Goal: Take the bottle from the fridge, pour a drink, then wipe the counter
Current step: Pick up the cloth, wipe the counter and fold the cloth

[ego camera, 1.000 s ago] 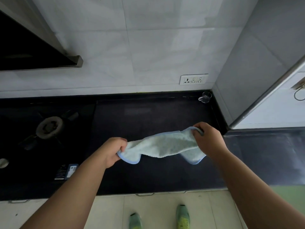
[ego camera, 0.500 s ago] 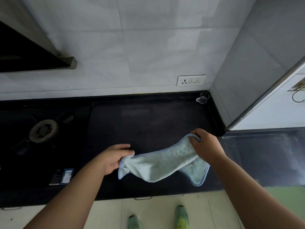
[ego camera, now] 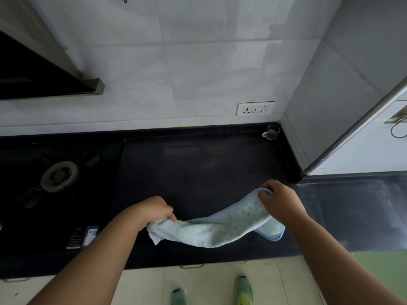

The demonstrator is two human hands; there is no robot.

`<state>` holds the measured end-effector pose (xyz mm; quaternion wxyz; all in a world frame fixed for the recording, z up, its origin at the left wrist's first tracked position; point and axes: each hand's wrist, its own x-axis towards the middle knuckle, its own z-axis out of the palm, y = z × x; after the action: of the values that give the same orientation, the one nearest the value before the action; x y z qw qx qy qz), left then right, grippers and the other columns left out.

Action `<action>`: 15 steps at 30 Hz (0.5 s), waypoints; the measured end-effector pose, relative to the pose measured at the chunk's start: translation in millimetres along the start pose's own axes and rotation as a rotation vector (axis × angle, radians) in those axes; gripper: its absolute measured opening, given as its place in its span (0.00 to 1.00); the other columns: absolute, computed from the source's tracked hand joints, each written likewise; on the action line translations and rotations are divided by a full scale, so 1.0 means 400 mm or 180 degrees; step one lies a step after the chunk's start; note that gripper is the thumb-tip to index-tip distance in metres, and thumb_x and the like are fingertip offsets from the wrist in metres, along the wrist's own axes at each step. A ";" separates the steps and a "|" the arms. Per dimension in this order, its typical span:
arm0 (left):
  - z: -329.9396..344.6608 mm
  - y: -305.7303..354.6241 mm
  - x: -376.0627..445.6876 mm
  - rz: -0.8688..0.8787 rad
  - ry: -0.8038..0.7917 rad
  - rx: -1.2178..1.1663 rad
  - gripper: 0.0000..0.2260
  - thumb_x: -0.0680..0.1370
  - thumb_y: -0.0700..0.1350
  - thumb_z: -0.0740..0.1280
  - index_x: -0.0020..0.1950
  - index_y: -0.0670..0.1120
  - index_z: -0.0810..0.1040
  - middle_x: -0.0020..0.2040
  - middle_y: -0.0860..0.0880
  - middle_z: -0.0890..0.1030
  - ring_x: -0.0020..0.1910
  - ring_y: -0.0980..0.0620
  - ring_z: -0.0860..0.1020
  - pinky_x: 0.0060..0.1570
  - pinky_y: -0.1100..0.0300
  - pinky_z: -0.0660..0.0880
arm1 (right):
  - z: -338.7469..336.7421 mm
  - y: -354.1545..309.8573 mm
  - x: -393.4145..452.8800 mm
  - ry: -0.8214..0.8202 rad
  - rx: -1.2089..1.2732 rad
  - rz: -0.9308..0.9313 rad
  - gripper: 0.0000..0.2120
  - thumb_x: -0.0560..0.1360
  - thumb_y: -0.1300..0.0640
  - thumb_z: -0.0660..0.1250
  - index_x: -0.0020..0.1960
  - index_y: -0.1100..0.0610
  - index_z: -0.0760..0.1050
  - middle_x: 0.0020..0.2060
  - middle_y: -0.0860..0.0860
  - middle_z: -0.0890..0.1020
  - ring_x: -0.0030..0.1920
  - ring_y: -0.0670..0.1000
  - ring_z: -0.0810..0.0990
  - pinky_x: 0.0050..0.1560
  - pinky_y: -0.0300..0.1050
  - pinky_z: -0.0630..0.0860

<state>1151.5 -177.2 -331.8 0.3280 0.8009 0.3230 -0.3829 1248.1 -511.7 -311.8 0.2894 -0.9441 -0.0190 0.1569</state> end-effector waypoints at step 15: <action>-0.096 0.009 -0.102 0.2411 0.2594 -0.2434 0.15 0.78 0.34 0.67 0.45 0.54 0.84 0.50 0.54 0.80 0.52 0.56 0.78 0.54 0.61 0.72 | -0.107 -0.056 0.040 0.1474 0.0579 -0.0782 0.07 0.77 0.56 0.65 0.53 0.47 0.78 0.42 0.43 0.81 0.46 0.53 0.79 0.59 0.55 0.73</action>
<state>1149.4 -160.6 -278.2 0.5520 0.7668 0.2306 0.2325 1277.8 -514.0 -270.6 0.3864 -0.9156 -0.0525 -0.0982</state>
